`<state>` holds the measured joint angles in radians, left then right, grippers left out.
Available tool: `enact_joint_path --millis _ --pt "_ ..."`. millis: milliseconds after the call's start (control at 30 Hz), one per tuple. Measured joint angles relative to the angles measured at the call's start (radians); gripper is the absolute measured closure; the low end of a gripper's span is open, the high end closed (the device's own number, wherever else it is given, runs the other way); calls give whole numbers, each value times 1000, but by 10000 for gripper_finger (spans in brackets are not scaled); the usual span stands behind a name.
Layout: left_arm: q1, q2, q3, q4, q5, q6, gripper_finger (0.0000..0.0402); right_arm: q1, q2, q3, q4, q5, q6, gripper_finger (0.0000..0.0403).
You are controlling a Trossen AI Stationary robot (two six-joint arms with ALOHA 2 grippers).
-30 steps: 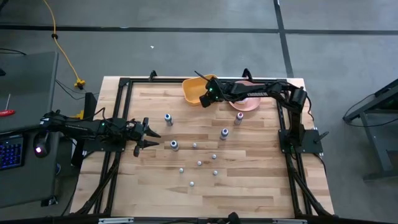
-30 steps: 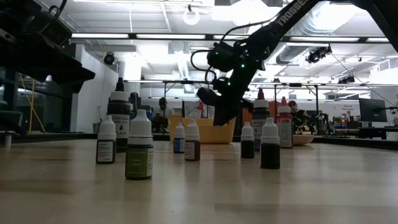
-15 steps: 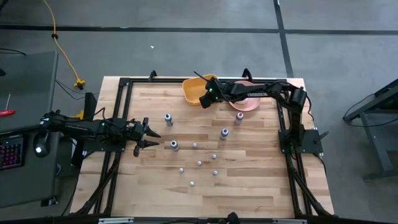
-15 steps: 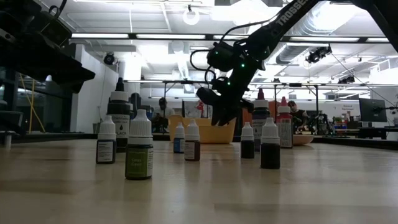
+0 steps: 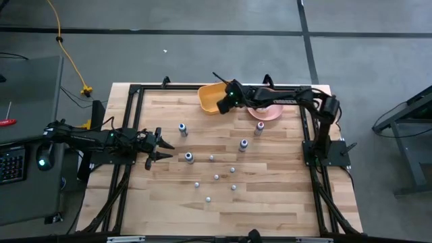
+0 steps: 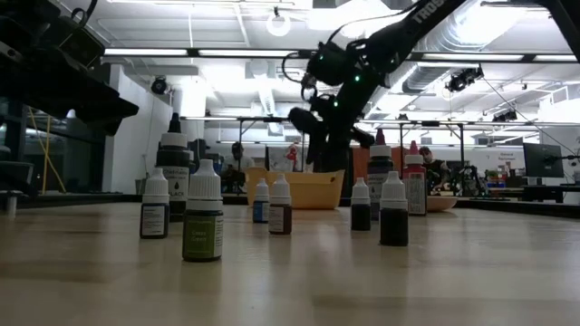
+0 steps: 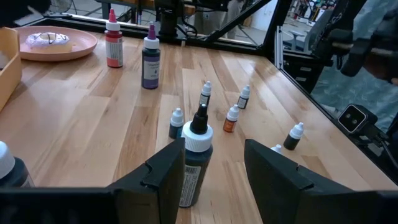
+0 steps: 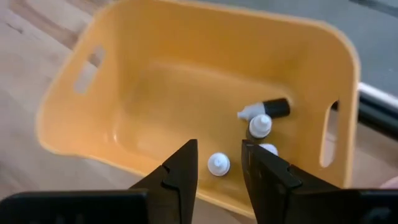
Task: Pick & Place food coloring
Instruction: Put the small black food coloring bottle into the yellow bin
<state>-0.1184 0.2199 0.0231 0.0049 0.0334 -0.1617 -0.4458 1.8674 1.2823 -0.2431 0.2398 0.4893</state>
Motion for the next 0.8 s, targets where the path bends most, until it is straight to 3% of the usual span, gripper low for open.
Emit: enact_joint_path --millis 267,567,800 --pt "0 0 0 0 0 0 238 20 -117 0 33 -23 -114 289" --pt "0 0 0 0 0 0 238 107 -288 3 19 -145 -289 289" --pt "0 0 0 0 0 0 238 167 -318 163 -256 -146 -385 289"
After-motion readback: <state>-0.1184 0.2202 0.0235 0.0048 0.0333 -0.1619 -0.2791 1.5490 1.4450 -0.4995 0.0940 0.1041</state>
